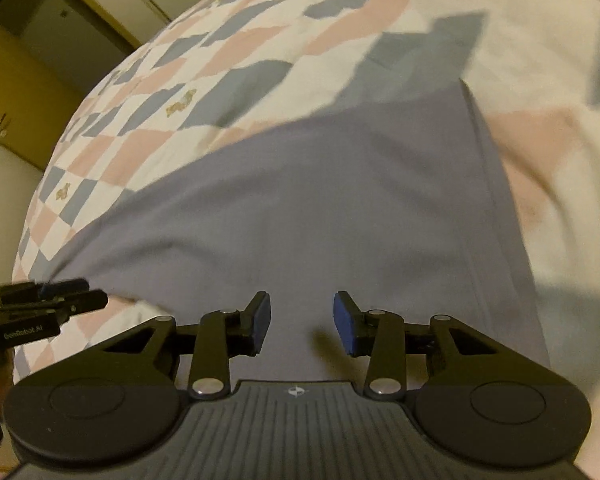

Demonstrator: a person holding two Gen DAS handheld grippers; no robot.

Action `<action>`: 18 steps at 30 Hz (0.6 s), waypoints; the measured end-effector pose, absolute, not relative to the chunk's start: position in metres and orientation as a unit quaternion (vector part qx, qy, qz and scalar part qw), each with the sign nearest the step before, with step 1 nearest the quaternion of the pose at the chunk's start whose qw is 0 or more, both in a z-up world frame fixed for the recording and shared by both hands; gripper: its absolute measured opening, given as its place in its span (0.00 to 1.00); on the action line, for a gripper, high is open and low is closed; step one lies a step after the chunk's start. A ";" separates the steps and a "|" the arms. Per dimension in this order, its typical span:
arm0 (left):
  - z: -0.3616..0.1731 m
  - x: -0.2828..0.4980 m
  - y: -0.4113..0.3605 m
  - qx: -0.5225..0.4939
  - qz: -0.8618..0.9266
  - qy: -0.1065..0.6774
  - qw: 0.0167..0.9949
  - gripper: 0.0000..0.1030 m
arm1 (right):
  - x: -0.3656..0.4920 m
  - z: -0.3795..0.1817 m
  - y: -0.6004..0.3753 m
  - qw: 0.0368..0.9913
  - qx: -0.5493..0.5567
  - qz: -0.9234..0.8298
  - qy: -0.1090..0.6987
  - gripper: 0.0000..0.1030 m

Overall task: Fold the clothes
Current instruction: 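Close the right gripper on the waistband corner while the left gripper grasps the other corner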

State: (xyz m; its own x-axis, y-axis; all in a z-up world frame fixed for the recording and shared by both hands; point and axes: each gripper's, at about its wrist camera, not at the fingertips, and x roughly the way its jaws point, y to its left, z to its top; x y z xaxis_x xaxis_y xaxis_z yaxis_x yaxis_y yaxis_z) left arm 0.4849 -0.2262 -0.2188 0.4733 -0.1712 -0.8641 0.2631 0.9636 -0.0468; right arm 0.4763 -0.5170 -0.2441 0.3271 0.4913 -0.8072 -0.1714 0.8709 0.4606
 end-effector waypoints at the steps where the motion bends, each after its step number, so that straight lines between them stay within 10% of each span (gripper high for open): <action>1: -0.221 0.496 -0.225 0.051 -0.138 0.493 0.858 0.40 | 0.488 -0.247 -0.515 0.803 0.141 0.215 0.538 0.39; 18: -0.273 0.621 -0.225 0.096 -0.286 0.500 0.812 0.48 | 0.637 -0.260 -0.538 0.800 -0.014 0.325 0.504 0.46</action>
State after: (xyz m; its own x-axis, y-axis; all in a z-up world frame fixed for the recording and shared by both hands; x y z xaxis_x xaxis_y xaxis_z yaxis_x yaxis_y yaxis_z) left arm 0.6215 -0.2249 -0.2726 0.3372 -0.3685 -0.8663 0.5605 0.8179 -0.1297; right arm 0.6369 -0.5376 -0.2597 0.2803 0.5059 -0.8158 -0.5345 0.7882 0.3051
